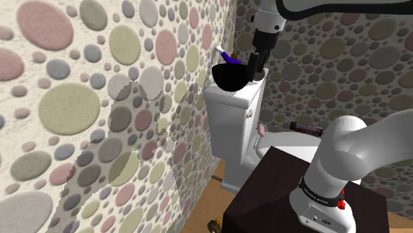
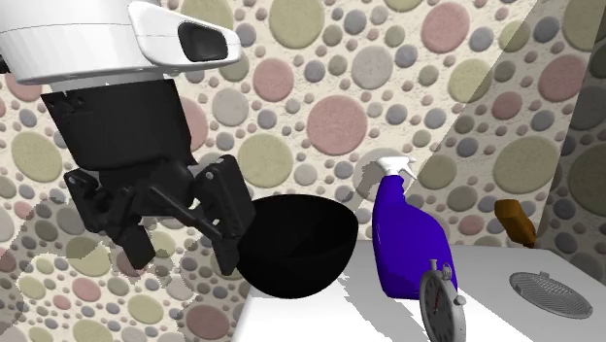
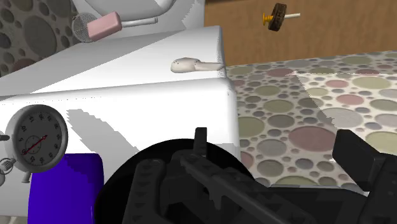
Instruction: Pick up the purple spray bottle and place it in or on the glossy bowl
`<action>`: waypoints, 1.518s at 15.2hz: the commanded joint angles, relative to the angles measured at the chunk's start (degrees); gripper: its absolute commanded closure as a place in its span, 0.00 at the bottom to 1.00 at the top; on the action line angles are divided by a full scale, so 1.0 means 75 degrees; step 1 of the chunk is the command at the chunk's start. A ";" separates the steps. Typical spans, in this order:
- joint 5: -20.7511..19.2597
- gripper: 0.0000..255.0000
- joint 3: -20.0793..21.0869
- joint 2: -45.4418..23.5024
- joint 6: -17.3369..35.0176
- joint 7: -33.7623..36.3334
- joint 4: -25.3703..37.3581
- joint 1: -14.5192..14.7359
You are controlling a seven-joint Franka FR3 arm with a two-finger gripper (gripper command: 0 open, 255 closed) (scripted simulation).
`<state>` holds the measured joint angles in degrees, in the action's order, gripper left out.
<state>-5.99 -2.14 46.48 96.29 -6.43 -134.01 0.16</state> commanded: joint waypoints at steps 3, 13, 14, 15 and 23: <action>-0.0169 0.00 -0.0239 -0.0271 0.0483 -0.0277 0.0038 -0.0042; -0.0536 0.00 -0.1434 -0.2014 0.2716 -0.1656 0.0838 -0.0062; -0.0519 0.00 -0.1557 -0.2215 0.2912 -0.1802 0.0973 -0.0041; -0.0490 0.00 -0.1679 -0.2419 0.3102 -0.1953 0.1117 -0.0016; 0.0263 0.00 -0.2673 -0.4190 0.4331 -0.3364 0.2620 0.0282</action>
<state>-5.09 -21.26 16.90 127.71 -30.14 -116.05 1.93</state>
